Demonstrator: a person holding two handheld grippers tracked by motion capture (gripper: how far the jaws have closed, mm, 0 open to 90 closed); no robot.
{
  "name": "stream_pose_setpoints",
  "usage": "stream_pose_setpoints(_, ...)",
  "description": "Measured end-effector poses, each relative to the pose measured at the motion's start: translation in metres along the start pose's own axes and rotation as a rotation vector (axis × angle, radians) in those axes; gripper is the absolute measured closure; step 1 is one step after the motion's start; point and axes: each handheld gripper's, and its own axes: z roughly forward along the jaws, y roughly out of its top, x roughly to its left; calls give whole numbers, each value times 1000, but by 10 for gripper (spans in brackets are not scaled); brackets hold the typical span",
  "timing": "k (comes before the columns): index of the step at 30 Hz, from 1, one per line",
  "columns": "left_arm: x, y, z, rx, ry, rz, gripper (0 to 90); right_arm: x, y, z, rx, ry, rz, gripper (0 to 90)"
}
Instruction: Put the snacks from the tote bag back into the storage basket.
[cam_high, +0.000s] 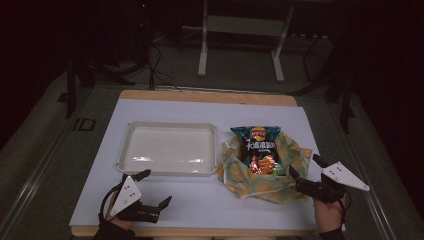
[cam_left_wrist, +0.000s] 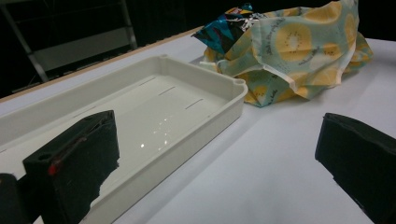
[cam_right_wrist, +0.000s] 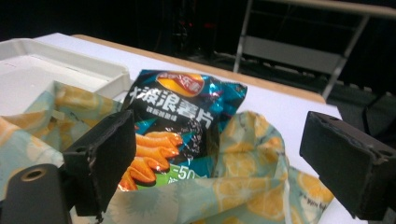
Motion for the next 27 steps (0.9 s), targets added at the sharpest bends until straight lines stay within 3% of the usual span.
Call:
stream_pose_setpoints(1,0,0,0,0,0,0,2,-1,1,-1,-8,7,-9,106)
stream_pose_setpoints(3,0,0,0,3,-1,3,1,-5,3,-3,-20,86,-16,106)
stream_pose_setpoints(5,-1,0,0,3,-2,3,1,-6,4,-4,-23,87,-31,108)
stream_pose_setpoints(6,-1,0,0,2,-1,3,2,-11,6,-5,-17,154,-41,125)
stream_pose_setpoints(9,-1,0,0,3,0,3,1,-13,6,-7,-19,163,-59,127)
stream_pose_setpoints(10,-1,0,1,3,-2,2,2,-16,6,-6,-11,201,-60,130)
stream_pose_setpoints(12,-1,0,1,3,-1,2,2,-16,6,-6,-3,198,-68,132)
stream_pose_setpoints(16,-1,0,0,-1,-1,1,2,-20,8,-3,17,256,-90,133)
stream_pose_setpoints(22,-1,1,1,-2,-1,-2,2,-20,13,-1,51,250,-80,123)
stream_pose_setpoints(25,-1,1,1,0,1,-2,2,-21,24,10,45,267,-82,107)
stream_pose_setpoints(27,-1,1,2,1,2,-1,1,-20,28,17,61,245,-92,108)
